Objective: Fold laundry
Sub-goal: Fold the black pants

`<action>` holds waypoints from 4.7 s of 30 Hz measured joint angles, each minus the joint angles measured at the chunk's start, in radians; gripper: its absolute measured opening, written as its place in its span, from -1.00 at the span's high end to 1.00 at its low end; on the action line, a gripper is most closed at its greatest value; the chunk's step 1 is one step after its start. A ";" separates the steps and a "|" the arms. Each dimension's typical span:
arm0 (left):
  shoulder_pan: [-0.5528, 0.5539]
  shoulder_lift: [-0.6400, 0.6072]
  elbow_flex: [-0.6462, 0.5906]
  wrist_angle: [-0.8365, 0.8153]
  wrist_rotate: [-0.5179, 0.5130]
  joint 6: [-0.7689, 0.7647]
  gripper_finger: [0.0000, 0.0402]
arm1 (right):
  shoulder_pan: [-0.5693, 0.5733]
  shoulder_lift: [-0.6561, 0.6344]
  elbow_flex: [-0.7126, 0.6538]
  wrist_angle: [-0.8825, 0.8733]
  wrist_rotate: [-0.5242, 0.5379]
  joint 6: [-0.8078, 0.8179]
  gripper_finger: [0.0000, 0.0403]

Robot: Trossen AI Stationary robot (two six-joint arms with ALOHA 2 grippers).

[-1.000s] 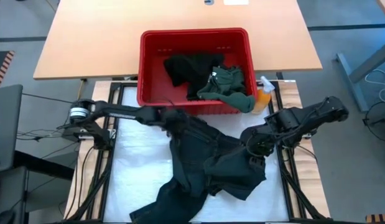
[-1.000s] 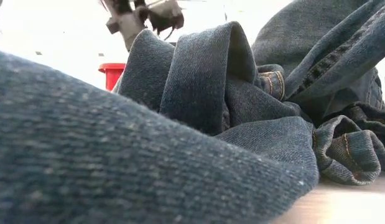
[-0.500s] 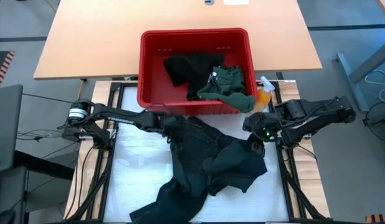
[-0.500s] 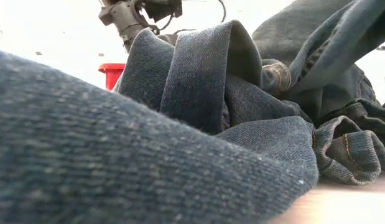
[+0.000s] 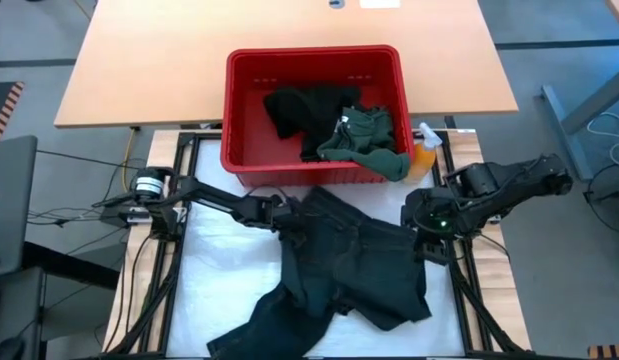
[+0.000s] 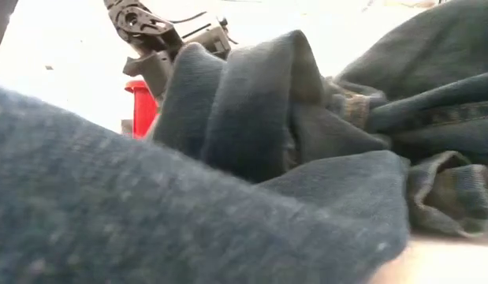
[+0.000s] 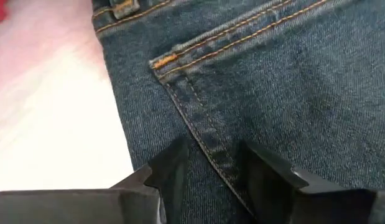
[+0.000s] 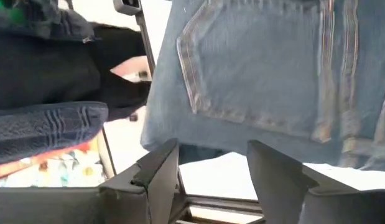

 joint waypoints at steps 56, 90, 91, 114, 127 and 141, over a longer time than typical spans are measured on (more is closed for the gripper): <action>-0.090 -0.333 -0.009 -0.237 -0.216 0.312 0.99 | -0.139 -0.321 -0.690 1.138 0.598 0.287 0.82; 0.093 -0.611 1.082 0.086 -0.158 1.299 0.99 | -0.581 0.567 1.008 1.449 0.144 -0.953 0.82; 0.092 -0.579 1.139 0.069 -0.141 1.319 0.99 | -0.582 0.566 0.994 1.474 0.136 -0.955 0.82; 0.058 -0.524 1.014 -0.997 0.411 0.835 0.99 | -0.512 0.425 0.955 0.159 -0.170 -0.864 0.82; -0.099 -0.681 0.133 -0.584 0.470 0.449 0.99 | -0.263 0.289 0.201 0.185 -0.112 -0.459 0.81; -0.170 -0.771 -0.534 0.338 0.513 -0.286 0.94 | -0.218 0.193 -0.425 0.556 -0.157 -0.070 0.74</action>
